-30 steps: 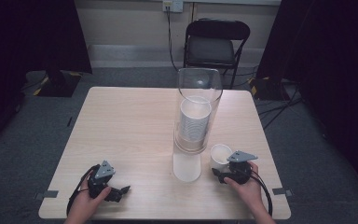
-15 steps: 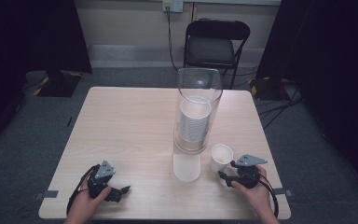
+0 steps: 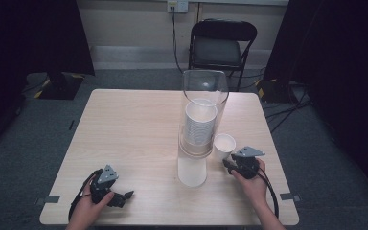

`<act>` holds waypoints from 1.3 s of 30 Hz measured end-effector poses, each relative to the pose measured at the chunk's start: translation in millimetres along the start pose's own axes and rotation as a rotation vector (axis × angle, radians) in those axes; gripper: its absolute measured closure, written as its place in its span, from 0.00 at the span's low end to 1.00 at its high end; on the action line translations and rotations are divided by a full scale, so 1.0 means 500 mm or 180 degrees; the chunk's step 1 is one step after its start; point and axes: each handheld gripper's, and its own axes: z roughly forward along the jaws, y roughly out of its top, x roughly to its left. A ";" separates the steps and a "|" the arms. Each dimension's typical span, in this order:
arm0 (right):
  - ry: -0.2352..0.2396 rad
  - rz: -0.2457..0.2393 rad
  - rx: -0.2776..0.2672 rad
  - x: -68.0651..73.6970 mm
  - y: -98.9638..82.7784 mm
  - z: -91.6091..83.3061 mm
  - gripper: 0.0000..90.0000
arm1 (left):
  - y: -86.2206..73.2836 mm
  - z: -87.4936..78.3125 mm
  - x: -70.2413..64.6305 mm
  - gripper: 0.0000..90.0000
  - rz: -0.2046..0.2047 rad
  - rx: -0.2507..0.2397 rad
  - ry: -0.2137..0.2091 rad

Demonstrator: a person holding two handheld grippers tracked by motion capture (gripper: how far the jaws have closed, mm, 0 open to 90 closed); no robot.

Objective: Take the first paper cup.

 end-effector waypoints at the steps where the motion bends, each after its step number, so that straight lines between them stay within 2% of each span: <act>1: -0.0027 -0.0011 0.0013 -0.004 0.002 0.004 0.61 | 0.000 0.000 0.000 0.00 0.0000 0.0000 0.0000; 2: -0.0078 -0.0046 0.0015 -0.007 0.003 0.007 0.60 | 0.000 0.000 0.000 0.00 0.0002 0.0001 0.0001; 5: -0.0110 -0.0027 0.0006 -0.012 0.006 0.010 0.58 | 0.000 0.000 0.000 0.00 0.0000 0.0001 0.0000; 7: -0.0119 -0.0022 0.0030 -0.008 0.005 0.002 0.47 | 0.000 0.000 0.000 0.00 0.0000 0.0000 0.0000; 9: -0.0088 -0.0044 0.0051 -0.005 0.004 -0.002 0.44 | 0.000 0.000 0.000 0.00 0.0002 0.0001 0.0000; 10: -0.0078 -0.0077 0.0047 0.004 0.000 -0.014 0.36 | 0.000 0.000 0.000 0.00 0.0001 0.0001 0.0000; 11: -0.0078 -0.0077 0.0047 0.004 0.000 -0.014 0.36 | 0.000 0.000 0.000 0.00 0.0000 0.0000 0.0000; 12: -0.0014 -0.0075 0.0004 0.012 -0.003 -0.028 0.33 | 0.000 0.000 0.000 0.00 0.0002 0.0001 0.0000; 13: -0.0014 -0.0075 0.0004 0.012 -0.003 -0.028 0.33 | 0.000 0.000 0.000 0.00 0.0001 0.0001 0.0000; 14: 0.0096 -0.0078 -0.0016 0.021 -0.004 -0.041 0.31 | 0.000 0.000 0.000 0.00 0.0001 0.0000 0.0000; 16: 0.0139 -0.0086 -0.0048 0.027 -0.003 -0.047 0.31 | 0.000 0.000 0.000 0.00 0.0002 0.0002 0.0001; 18: 0.0321 -0.0084 -0.0128 0.043 0.001 -0.058 0.30 | 0.000 0.000 0.000 0.00 0.0000 0.0001 0.0000; 19: 0.0321 -0.0084 -0.0128 0.043 0.001 -0.058 0.30 | 0.000 0.000 0.000 0.00 0.0000 0.0000 0.0001; 23: 0.0472 -0.0130 -0.0206 0.066 0.014 -0.055 0.23 | 0.000 0.000 0.000 0.00 0.0001 0.0001 0.0000; 24: 0.0472 -0.0130 -0.0206 0.066 0.014 -0.055 0.23 | 0.000 0.000 0.000 0.00 0.0001 0.0001 0.0000; 26: 0.0577 -0.0113 -0.0247 0.075 0.023 -0.053 0.23 | 0.000 0.000 0.000 0.00 0.0003 0.0003 0.0000; 31: 0.0726 -0.0125 -0.0252 0.089 0.038 -0.051 0.22 | 0.000 0.000 0.000 0.00 0.0002 0.0001 0.0001; 39: 0.0859 -0.0145 -0.0273 0.098 0.051 -0.040 0.22 | 0.000 0.000 0.000 0.00 0.0003 0.0003 0.0000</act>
